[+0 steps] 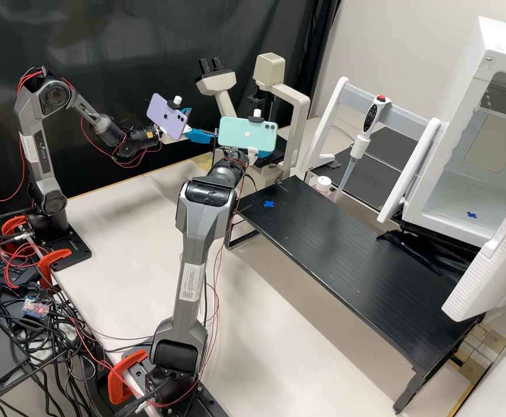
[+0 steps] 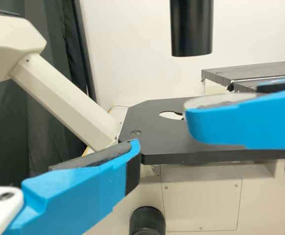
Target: Move the petri dish to the bench
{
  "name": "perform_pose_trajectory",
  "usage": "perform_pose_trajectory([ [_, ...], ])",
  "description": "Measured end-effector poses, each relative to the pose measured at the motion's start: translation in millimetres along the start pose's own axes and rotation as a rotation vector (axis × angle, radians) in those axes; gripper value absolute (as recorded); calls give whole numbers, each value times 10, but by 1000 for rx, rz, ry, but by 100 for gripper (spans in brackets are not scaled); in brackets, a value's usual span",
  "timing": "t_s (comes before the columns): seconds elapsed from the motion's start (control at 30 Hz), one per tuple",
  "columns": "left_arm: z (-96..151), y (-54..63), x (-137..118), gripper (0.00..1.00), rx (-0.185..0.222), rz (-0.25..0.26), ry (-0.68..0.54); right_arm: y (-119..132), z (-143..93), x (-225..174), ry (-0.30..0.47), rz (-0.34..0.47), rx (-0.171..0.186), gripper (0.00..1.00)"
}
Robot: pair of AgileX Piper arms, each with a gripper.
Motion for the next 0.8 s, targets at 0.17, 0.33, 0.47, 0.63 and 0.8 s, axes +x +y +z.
perform_pose_trajectory([
  [0.17,0,0,0,100,0,0,0,31,76,-127,-6,15,7,0],
  [0.33,0,0,0,100,0,0,0,88,170,-351,-2,40,1,0],
  [0.47,0,0,0,100,0,0,0,199,275,-656,8,85,-15,0],
  [0.63,0,0,0,100,0,0,0,362,392,-1073,41,152,-19,0],
  [0.8,0,0,0,100,0,0,0,392,533,-1444,85,193,-41,0],
])
